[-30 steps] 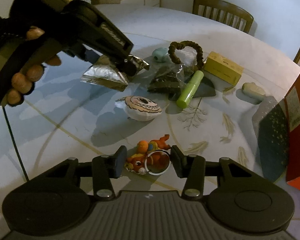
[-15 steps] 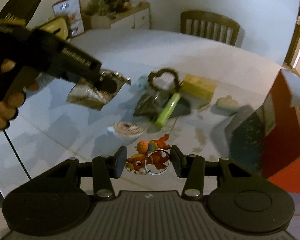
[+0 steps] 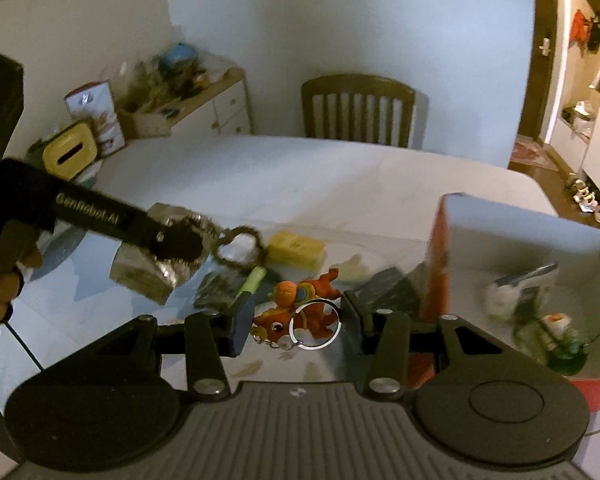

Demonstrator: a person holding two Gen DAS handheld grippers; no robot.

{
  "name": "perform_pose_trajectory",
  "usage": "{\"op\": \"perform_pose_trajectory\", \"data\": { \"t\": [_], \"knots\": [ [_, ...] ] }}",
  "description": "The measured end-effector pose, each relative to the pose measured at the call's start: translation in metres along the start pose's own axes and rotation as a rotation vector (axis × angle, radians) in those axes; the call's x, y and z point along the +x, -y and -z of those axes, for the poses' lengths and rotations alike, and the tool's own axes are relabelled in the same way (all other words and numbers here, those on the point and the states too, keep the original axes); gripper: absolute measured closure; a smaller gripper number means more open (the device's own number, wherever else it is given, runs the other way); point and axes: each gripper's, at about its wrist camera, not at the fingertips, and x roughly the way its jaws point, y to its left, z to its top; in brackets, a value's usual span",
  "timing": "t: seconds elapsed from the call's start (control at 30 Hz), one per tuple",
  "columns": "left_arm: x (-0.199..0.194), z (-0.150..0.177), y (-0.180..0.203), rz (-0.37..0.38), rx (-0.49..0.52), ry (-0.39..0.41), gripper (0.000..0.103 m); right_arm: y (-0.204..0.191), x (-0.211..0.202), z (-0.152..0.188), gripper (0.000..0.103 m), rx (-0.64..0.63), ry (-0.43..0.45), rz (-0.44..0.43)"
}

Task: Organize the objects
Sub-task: 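Carry foil bag and keychain into red box and open both tools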

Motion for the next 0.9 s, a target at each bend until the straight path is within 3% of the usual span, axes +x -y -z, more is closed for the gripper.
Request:
{"op": "perform_pose_trajectory", "data": {
  "t": [0.33, 0.9],
  "knots": [
    [0.028, -0.023, 0.074, 0.059, 0.063, -0.005, 0.054, 0.073, -0.016, -0.006, 0.057, 0.030, 0.023, 0.063],
    [0.119, -0.033, 0.179, 0.048, 0.158, -0.095, 0.054, 0.216, -0.006, 0.000, 0.057, 0.154, -0.030, 0.168]
  ]
}}
